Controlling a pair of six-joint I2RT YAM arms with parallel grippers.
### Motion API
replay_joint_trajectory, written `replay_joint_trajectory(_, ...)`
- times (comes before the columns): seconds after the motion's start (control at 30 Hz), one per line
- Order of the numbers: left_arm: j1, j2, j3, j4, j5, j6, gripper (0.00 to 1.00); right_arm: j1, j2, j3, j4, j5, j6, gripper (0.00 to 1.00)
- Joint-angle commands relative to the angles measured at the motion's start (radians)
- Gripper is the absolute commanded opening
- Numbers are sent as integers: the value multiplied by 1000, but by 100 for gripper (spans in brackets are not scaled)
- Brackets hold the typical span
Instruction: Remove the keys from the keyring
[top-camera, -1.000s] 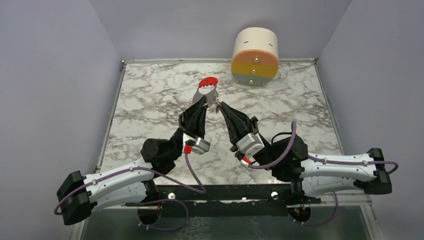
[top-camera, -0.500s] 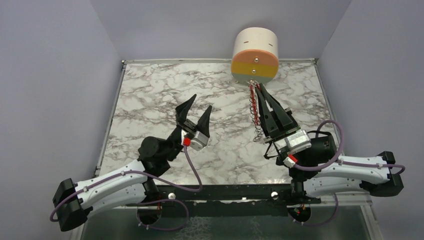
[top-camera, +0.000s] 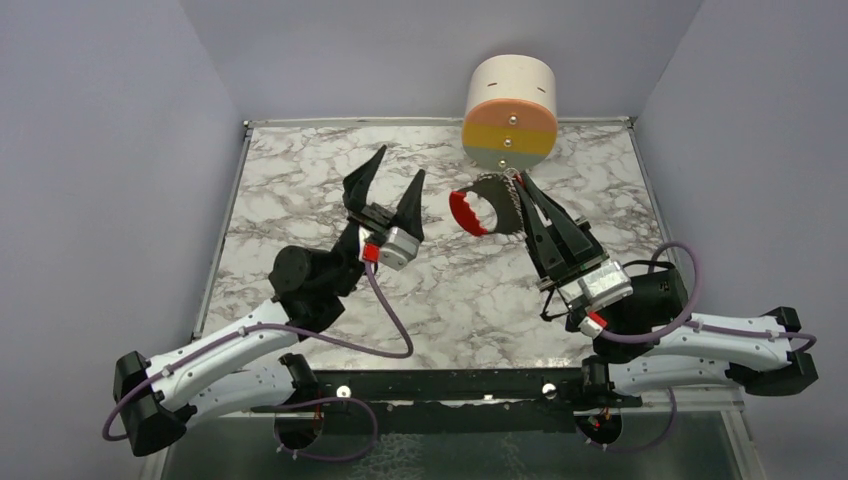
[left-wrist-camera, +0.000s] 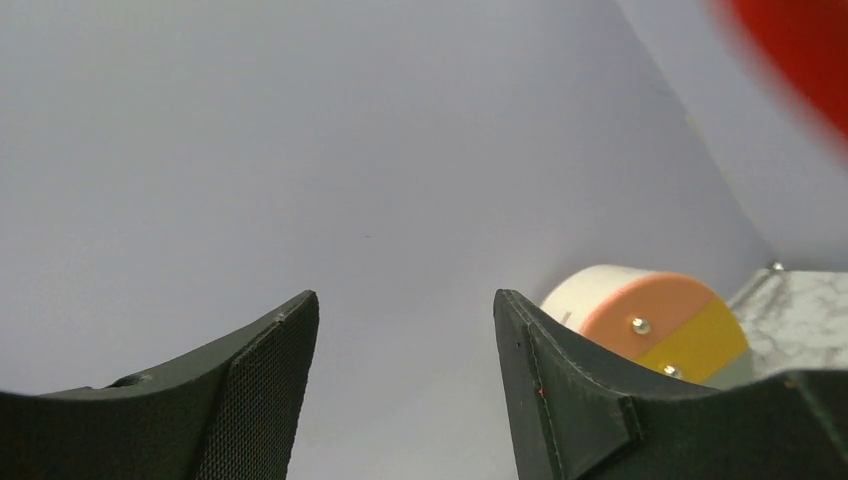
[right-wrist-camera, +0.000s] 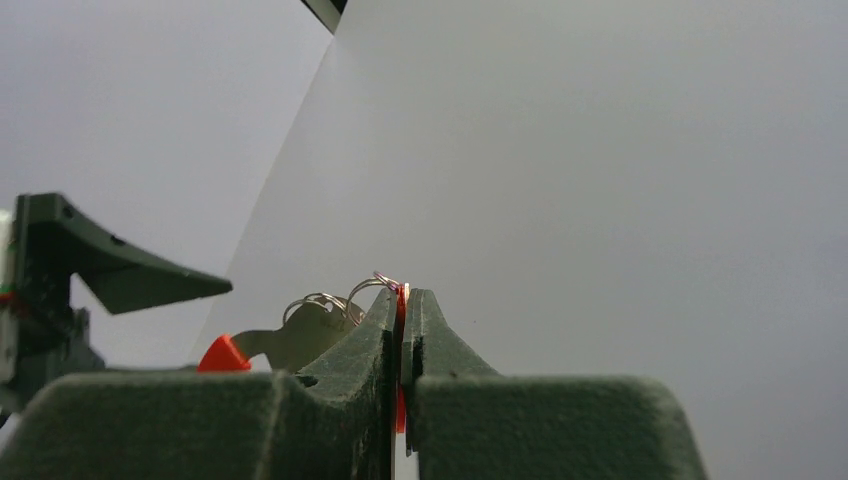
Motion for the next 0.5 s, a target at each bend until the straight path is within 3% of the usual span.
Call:
replay_joint_trajectory(0.0, 120, 34, 129, 41, 57, -126, 64, 5, -34, 11, -75, -48, 44, 1)
replay_joint_trajectory(0.1, 263, 84, 239, 3, 155, -285, 53, 4, -38, 12, -101, -46, 48, 1)
replay_joint_trajectory(0.23, 386, 176, 385, -95, 285, -423, 51, 5, -40, 15, -132, -54, 49, 1)
replay_joint_trajectory(0.47, 407, 175, 444, -221, 485, -560, 53, 5, -33, 2, -155, -75, 31, 1)
